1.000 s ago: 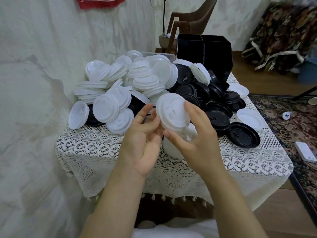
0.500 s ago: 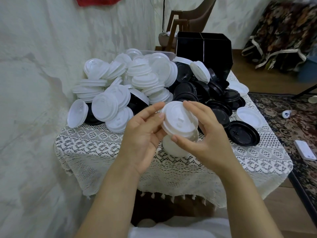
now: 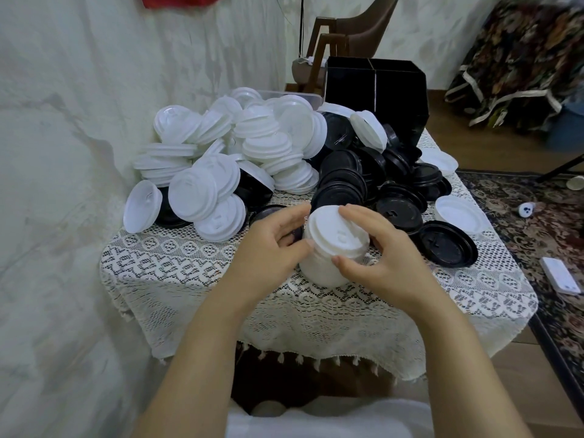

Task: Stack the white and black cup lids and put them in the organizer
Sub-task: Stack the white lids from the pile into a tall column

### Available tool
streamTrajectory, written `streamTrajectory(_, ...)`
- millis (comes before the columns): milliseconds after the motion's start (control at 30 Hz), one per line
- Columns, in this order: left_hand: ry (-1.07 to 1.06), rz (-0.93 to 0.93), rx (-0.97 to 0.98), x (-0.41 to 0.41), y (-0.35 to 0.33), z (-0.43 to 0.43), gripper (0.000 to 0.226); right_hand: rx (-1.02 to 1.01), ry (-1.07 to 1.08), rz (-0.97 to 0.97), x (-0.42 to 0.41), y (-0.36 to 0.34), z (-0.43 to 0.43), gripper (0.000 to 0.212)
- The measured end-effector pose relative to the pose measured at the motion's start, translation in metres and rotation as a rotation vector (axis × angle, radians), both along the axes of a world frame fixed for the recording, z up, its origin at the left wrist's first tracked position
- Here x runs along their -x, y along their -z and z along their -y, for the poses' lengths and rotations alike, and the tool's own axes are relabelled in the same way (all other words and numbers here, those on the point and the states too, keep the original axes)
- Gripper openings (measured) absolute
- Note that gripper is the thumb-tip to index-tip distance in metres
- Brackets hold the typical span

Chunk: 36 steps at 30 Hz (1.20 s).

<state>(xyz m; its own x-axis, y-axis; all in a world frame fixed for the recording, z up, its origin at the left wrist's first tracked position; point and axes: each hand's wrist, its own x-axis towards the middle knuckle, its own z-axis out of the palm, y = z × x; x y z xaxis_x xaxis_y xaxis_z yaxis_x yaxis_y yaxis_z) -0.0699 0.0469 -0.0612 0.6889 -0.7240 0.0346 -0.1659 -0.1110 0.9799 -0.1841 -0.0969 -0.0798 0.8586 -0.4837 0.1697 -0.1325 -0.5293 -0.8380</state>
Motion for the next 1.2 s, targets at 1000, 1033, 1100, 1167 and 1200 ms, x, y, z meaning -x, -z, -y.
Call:
streamTrajectory(1000, -0.406, 0.805, -0.526, -0.047, 0.029, -0.025, 0.051, -0.023, -0.017, -0.07, -0.003, 0.01, 0.002, 0.072)
streamTrajectory(1033, -0.401, 0.817, -0.549, -0.05, 0.031, -0.026, 0.052, -0.026, -0.017, -0.071, -0.003, 0.01, 0.002, 0.072)
streamTrajectory(1100, -0.393, 0.844, -0.586, -0.052, 0.033, -0.026, 0.055, -0.032, -0.017, -0.071, -0.002, 0.01, 0.002, 0.072)
streamTrajectory(1167, -0.395, 0.852, -0.62, -0.053, 0.034, -0.025, 0.06, -0.041, -0.018, -0.066, -0.002, 0.01, 0.001, 0.071)
streamTrajectory(1200, -0.397, 0.851, -0.632, -0.054, 0.035, -0.024, 0.061, -0.047, -0.019, -0.064, -0.002, 0.01, 0.001, 0.071)
